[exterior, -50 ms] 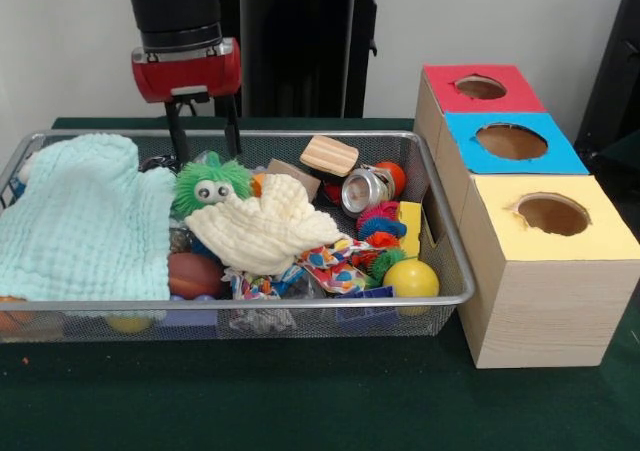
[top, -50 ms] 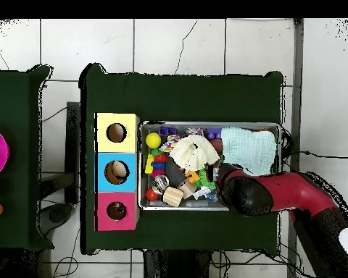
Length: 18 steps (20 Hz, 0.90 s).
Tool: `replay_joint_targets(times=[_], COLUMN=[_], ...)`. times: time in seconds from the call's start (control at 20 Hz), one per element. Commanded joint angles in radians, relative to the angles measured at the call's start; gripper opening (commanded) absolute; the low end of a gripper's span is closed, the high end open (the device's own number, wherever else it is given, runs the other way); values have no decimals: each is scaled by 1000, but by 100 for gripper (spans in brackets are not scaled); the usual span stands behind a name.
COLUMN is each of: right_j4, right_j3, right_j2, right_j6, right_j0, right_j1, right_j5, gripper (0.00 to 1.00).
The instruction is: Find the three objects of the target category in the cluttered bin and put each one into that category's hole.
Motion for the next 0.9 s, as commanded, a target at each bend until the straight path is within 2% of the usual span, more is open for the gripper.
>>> replay_joint_targets(times=[0.05, 0.2, 0.5, 0.75, 0.9], right_j4=[-29, -29, -41, -85, -96], right_j3=[-68, -77, -150, -172, -187], right_j2=[68, 79, 98, 84, 77], right_j6=[-310, -348, -457, -457, -464], right_j0=[-25, -56, -105, -108, -110], right_j1=[-3, 28, 98, 101, 128], right_j5=[117, 138, 205, 178, 165], gripper=[100, 100, 100, 100, 100])
